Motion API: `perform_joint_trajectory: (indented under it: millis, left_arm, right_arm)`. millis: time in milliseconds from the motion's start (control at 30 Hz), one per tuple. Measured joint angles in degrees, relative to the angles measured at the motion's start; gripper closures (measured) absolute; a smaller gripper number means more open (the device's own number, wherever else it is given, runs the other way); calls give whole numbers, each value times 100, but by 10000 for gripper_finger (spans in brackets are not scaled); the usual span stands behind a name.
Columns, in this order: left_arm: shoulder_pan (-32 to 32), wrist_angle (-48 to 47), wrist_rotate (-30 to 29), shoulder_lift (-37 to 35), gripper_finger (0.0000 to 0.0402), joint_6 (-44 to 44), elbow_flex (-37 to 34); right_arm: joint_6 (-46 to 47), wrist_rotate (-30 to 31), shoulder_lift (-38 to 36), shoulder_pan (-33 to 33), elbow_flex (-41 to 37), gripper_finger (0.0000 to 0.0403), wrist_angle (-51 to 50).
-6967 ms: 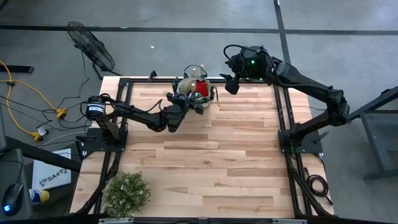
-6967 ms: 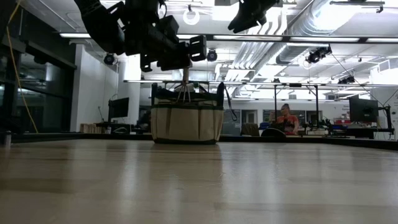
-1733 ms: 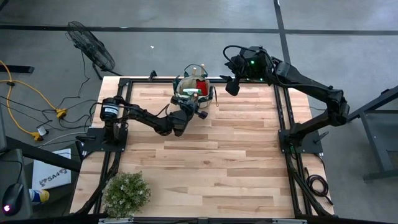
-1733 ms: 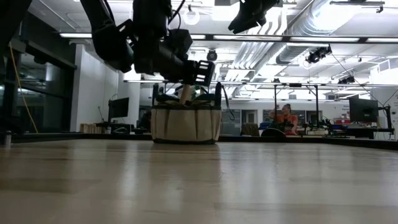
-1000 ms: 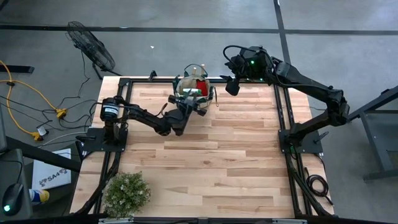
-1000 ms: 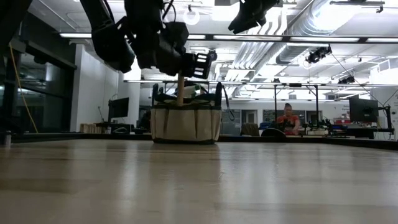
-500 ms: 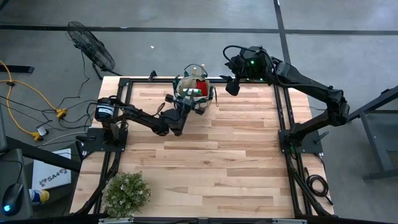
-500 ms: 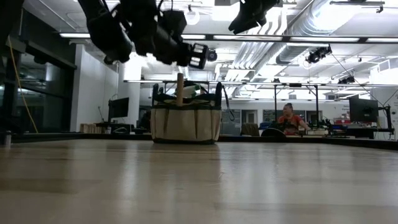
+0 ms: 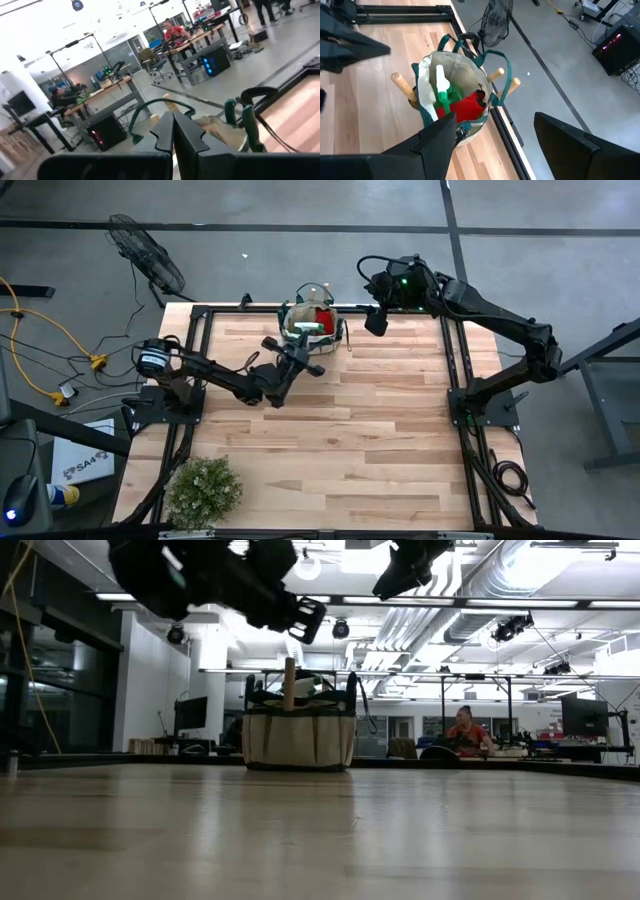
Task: Pick & Place Garden tools in Gardening bag
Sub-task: Put the brown hand rake into the gardening bag
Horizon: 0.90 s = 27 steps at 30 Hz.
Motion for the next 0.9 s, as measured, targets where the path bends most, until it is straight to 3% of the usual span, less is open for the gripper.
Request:
perform_joint_trajectory:
  millis: [167,267,367,433,633,900]
  left_arm:
    - [70,-602,759,-662,401,-1020,-501]
    - [279,-2084,1799,-1360,401,-2052,-727]
    - [742,-3671,3296,-1947,401,-3167,-717]
    - [1030,-4226,3816,-2163,401,-3557,-726]
    - [1306,-4442,4743,-2271,401,-3271,-721]
    - [1314,-4749,4863,-2263,401,-3251,-721]
  right_arm:
    - [-17,-56,2,-221,-2,144,-100]
    - [-15,-450,2,-421,-2,144,-197]
    - [-9,-1050,2,-618,-2,144,-229]
    - [-12,-1430,1,-709,-56,144,-181]
    - [-143,-1878,0,-827,-614,144,90]
    - [-62,-1952,-438,-931,-1726,144,1093]
